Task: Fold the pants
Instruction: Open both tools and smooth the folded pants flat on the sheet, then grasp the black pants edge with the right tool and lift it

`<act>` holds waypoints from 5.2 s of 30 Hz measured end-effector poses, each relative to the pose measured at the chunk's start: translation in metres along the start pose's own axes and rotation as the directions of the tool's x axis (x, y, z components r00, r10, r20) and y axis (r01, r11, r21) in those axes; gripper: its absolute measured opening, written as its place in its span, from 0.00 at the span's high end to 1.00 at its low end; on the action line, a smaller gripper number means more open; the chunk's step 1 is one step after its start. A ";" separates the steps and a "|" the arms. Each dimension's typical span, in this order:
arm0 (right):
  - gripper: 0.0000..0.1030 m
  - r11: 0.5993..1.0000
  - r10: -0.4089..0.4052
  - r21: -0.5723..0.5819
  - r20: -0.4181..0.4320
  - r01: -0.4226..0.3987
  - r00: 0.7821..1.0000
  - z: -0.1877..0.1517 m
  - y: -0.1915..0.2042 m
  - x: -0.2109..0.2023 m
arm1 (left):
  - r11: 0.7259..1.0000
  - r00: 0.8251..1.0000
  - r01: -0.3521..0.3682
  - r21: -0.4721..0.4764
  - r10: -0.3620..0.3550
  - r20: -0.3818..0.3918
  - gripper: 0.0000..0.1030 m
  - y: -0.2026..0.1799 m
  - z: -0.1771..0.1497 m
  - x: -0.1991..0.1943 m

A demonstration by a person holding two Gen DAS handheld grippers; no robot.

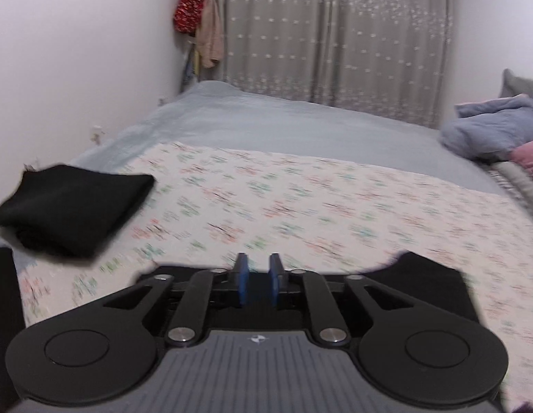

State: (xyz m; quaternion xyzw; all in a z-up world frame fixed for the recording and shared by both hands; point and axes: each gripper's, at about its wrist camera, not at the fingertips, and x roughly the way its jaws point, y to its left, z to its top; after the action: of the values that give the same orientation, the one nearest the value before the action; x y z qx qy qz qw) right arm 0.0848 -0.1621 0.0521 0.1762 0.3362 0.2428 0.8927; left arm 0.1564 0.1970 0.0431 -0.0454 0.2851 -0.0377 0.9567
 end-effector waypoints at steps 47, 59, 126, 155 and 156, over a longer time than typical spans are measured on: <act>0.95 0.966 -0.200 -0.170 -0.029 0.193 0.979 -0.102 -0.012 0.059 | 0.961 0.928 0.261 0.089 -0.225 -0.298 0.87 -0.142 -0.129 0.035; 0.80 0.978 -0.206 0.000 -0.131 0.207 0.970 -0.110 -0.038 0.055 | 0.964 0.938 0.224 0.146 -0.173 -0.300 0.86 -0.143 -0.131 0.039; 0.95 0.968 -0.252 0.061 0.210 0.245 0.945 -0.098 0.012 0.091 | 0.850 0.868 0.464 0.250 -0.381 -0.318 0.51 -0.194 -0.053 0.046; 0.96 0.973 -0.225 0.101 0.212 0.208 0.951 -0.090 -0.003 0.058 | 0.910 0.914 0.361 0.202 -0.303 -0.270 1.00 -0.228 -0.019 0.098; 0.96 0.973 -0.221 0.113 0.215 0.201 0.951 -0.089 -0.007 0.053 | 0.913 0.911 0.366 0.179 -0.313 -0.267 1.00 -0.229 -0.017 0.097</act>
State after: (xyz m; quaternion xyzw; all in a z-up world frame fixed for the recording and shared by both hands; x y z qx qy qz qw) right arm 0.0606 -0.1249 -0.0416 0.2055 0.2597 0.1088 0.9373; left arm 0.2170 -0.0405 0.0009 0.0188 0.3766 -0.2415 0.8942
